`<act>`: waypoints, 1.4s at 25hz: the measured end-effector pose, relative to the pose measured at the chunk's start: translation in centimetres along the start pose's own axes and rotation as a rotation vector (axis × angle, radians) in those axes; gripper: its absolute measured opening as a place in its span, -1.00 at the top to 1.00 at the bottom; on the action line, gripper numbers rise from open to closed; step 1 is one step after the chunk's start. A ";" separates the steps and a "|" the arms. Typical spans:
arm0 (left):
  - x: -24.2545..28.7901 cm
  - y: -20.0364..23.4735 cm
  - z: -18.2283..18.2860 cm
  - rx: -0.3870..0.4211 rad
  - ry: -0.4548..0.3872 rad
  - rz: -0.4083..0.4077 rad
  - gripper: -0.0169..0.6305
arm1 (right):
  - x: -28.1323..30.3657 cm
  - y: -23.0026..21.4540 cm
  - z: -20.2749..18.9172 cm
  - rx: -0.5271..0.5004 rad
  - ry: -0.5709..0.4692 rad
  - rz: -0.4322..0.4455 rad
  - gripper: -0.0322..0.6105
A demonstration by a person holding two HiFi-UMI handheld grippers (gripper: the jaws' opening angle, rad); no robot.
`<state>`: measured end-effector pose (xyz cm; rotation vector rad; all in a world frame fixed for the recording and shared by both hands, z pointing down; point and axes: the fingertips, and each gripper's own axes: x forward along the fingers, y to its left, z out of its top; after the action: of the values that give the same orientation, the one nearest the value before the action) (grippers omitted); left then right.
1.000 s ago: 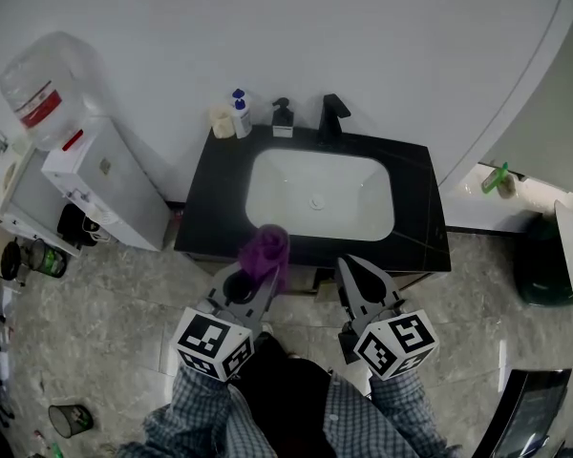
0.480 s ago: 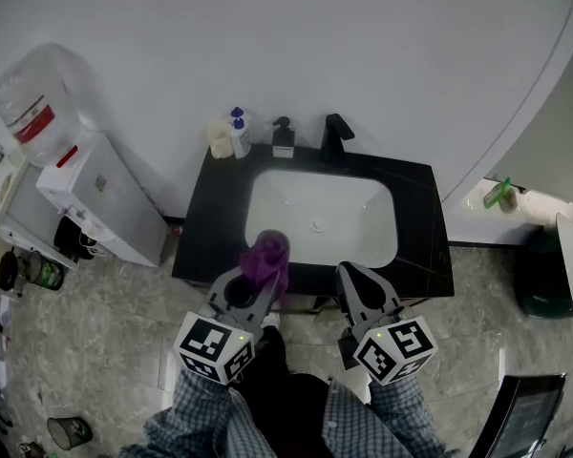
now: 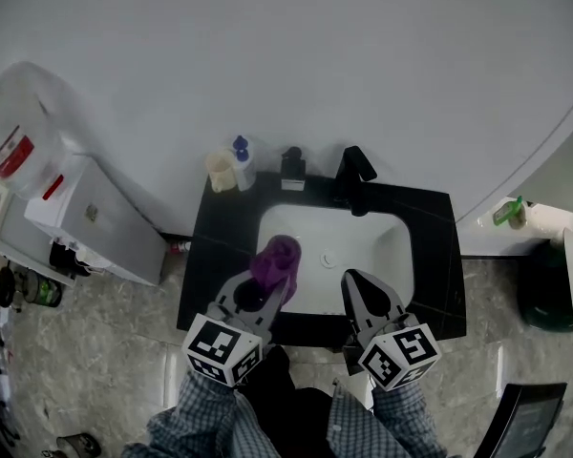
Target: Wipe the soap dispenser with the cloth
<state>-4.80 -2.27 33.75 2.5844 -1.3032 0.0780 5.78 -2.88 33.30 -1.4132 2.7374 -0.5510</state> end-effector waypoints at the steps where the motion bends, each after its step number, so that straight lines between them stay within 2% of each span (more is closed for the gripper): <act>1: 0.8 1.0 0.3 -0.012 -0.002 -0.008 0.77 | 1.1 -0.4 0.4 -0.001 -0.001 -0.008 0.84; 6: 4.7 4.8 1.2 0.012 0.021 -0.065 0.77 | 5.9 -2.7 1.5 -0.006 0.007 -0.057 0.84; 12: 7.8 8.4 1.2 -0.009 0.048 -0.087 0.77 | 9.9 -4.2 1.8 0.005 0.019 -0.087 0.84; 16: 9.3 10.3 0.3 -0.082 0.052 -0.081 0.77 | 11.1 -4.9 1.1 0.022 0.038 -0.095 0.84; 19: 10.6 12.4 0.4 -0.117 0.036 -0.050 0.77 | 11.6 -5.7 0.3 0.035 0.055 -0.103 0.84; 28: 16.1 18.8 1.0 -0.053 0.048 0.080 0.77 | 12.7 -8.3 -2.1 0.052 0.103 -0.103 0.84; 35: 20.7 22.1 -0.2 -0.031 0.088 0.137 0.77 | 13.2 -10.6 -2.6 0.080 0.123 -0.100 0.84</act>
<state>-10.00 -31.09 41.45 2.4345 -1.4353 0.1923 5.89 -18.19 41.08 -1.5537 2.7118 -0.7679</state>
